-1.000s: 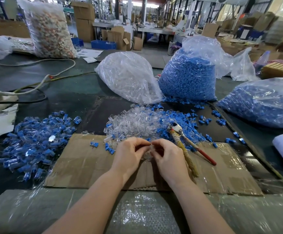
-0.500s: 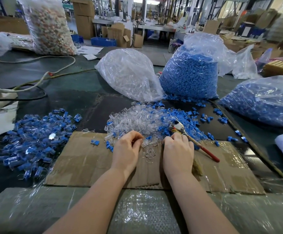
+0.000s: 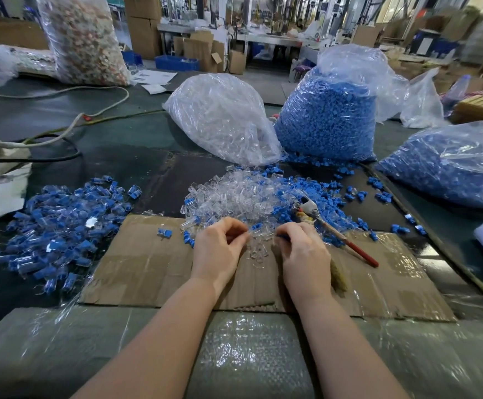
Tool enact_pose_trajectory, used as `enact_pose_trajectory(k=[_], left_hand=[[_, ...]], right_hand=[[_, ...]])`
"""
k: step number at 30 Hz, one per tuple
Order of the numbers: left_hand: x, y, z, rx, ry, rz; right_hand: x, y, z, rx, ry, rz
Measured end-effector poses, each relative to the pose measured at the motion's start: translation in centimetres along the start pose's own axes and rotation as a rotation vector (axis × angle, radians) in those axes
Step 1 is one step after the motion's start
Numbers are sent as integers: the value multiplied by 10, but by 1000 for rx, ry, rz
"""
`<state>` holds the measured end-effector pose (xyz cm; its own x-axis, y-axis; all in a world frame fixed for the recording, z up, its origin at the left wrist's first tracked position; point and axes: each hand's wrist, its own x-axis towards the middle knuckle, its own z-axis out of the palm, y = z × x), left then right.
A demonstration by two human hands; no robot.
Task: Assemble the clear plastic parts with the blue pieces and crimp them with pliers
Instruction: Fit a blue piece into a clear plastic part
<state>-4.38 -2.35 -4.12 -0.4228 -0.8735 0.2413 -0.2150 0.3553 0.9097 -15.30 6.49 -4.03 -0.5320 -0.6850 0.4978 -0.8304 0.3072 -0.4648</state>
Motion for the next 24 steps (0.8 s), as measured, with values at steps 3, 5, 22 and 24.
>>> enact_pose_trajectory(k=[3,5,22,24], left_hand=[[0,-2,-1,3,-12,-1],[1,-2,-2,30,-17,7],[0,-2,-2,-97,-120,-1],[0,-1,-3,-115,-122,-17]], right_hand=[[-2,1,-3,139,30,-3],[-3,-1,-4,176,54,-21],[-5,-7,-5,227,1,-50],[-5,-8,-4,231,-1,-45]])
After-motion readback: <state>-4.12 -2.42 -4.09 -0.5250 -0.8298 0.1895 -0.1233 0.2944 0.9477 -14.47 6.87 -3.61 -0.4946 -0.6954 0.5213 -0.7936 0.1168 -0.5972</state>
